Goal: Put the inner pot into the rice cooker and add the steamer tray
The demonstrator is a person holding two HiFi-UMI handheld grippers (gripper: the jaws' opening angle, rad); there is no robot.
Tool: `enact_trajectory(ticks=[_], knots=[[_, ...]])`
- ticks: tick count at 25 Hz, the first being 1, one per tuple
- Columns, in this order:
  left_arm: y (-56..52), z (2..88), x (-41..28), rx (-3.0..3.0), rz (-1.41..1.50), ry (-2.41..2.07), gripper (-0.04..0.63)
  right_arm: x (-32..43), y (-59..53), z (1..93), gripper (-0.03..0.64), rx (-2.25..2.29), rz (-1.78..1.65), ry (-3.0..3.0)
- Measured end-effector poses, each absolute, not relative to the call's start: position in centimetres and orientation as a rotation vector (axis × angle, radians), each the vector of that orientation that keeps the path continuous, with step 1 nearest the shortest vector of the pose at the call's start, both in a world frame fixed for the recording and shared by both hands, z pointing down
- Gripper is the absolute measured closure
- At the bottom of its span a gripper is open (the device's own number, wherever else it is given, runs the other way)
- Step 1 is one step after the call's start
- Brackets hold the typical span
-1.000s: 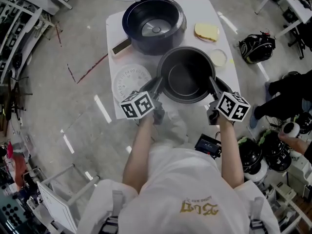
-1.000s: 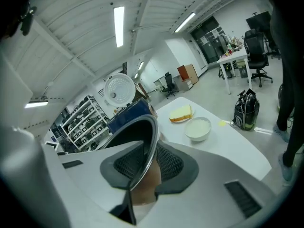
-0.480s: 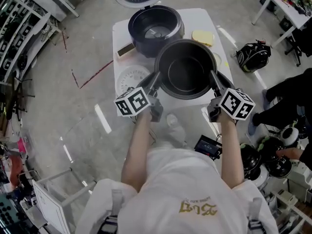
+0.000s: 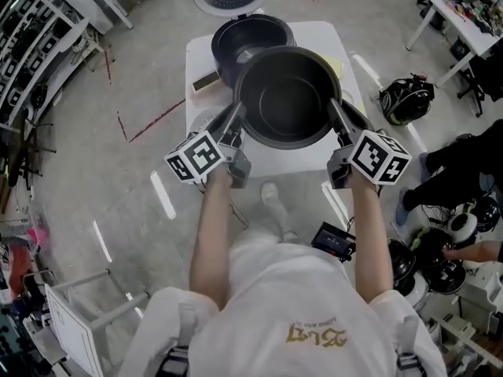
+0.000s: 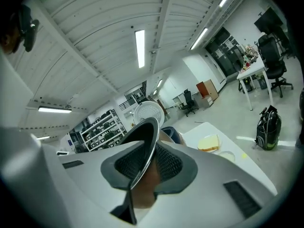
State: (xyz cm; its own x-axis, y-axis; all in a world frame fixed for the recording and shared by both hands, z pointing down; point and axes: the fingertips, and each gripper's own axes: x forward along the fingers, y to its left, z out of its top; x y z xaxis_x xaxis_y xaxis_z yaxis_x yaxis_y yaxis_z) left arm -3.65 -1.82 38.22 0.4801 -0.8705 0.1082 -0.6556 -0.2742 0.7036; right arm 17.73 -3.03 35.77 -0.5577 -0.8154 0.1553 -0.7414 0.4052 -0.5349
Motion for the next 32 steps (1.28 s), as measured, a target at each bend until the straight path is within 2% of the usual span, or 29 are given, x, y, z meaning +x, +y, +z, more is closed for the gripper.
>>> enact_trajectory(ticks=[16,32], knots=[[-13.0,33.6,-9.6,2.048,-0.502,-1.280,0.520,11.7,-14.4,31.6,0.534,-1.296,-0.801,2.542],[-21.0,32.7,-13.1,2.040,-0.574,-1.250,0.518,8.2,-22.5,30.9,0.531,-1.261,-0.819,2.531]])
